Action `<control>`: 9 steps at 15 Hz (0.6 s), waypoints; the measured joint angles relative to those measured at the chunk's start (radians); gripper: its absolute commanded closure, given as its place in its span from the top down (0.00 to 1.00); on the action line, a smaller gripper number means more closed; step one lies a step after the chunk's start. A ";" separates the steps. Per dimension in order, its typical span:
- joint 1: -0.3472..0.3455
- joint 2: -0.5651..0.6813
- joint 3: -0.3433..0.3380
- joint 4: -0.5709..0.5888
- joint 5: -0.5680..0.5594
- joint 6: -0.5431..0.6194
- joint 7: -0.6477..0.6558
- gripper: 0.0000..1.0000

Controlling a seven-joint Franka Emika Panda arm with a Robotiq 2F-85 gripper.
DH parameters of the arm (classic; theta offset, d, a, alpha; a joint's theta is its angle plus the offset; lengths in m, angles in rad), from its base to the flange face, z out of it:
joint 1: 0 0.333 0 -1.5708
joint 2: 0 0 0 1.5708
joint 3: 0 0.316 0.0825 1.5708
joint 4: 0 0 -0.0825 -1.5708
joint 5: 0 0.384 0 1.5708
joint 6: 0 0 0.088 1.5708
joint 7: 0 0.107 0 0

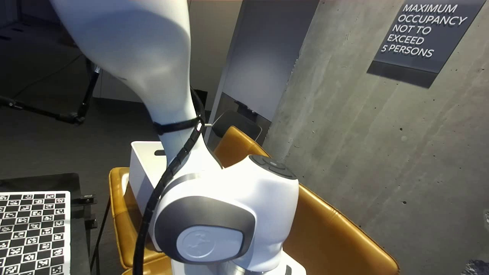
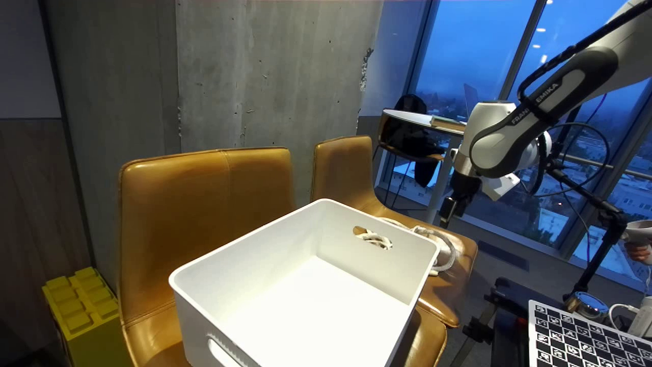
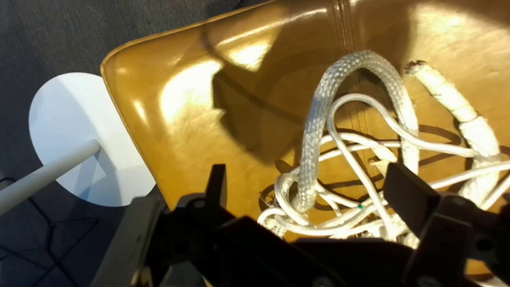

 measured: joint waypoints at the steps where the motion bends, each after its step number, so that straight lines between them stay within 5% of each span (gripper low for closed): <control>1: -0.002 0.028 0.000 0.018 0.000 0.000 0.006 1.00; 8: -0.018 0.151 0.010 0.110 0.000 0.000 0.015 1.00; 9: -0.018 0.154 0.017 0.115 0.000 0.000 0.015 0.75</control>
